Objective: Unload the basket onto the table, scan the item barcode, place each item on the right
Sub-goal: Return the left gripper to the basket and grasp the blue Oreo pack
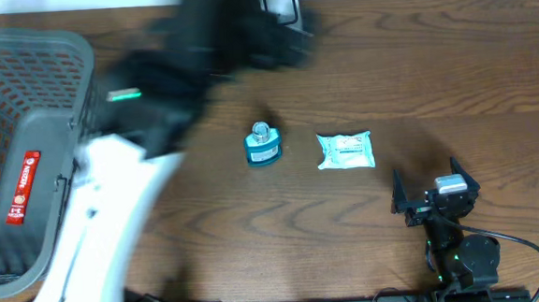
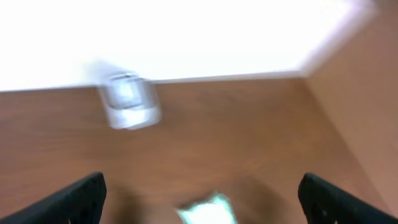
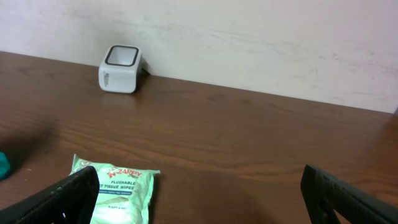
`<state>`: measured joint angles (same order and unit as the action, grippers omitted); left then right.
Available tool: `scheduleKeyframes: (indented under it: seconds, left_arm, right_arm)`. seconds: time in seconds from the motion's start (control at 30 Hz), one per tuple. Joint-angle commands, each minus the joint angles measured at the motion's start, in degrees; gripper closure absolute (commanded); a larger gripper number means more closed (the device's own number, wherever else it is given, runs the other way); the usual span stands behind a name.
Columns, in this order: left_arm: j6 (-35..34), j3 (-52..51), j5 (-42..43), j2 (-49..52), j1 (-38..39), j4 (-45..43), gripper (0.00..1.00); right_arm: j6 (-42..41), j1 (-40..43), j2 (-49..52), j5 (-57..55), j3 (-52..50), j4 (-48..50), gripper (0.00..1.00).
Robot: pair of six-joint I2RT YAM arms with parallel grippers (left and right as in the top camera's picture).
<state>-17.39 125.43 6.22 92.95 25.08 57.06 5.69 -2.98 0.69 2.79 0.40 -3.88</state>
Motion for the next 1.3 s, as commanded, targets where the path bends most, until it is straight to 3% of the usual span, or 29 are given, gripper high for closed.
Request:
scheduleKeyframes:
  seconds: [0.0, 0.17, 0.27, 0.47, 0.67, 0.97, 1.27]
  left_arm:
    - [-3.78, -0.04, -7.89, -1.79, -13.88, 5.66, 0.02]
    - [-19.10, -0.74, -7.74, -2.38, -37.62, 17.92, 0.02]
    - [-27.19, -3.78, -7.74, -1.27, -47.47, 22.82, 0.02]
    - [-49.27, -14.84, -7.32, 0.76, -57.48, 26.45, 0.02]
    - [-69.88, -29.46, -6.69, 1.05, -58.34, 24.46, 0.02]
    - [-76.59, -49.27, -6.69, 1.07, -58.12, 9.42, 0.02]
    - [-76.56, -57.35, -6.73, 1.36, -58.12, 0.09, 0.02]
  right_arm:
    - [0.81, -0.44, -0.26, -0.33, -0.09, -0.24, 0.01]
    - [0.81, -0.44, -0.26, -0.33, -0.09, -0.24, 0.01]
    - [0.81, -0.44, -0.26, -0.35, -0.09, -0.26, 0.01]
    - [0.81, -0.44, -0.26, -0.33, -0.09, -0.24, 0.01]
    - [0.81, -0.44, -0.26, -0.35, -0.09, -0.24, 0.01]
    - [0.81, -0.44, -0.26, -0.33, -0.09, -0.24, 0.01]
    - [0.81, -0.44, -0.26, -0.33, -0.09, -0.24, 0.01]
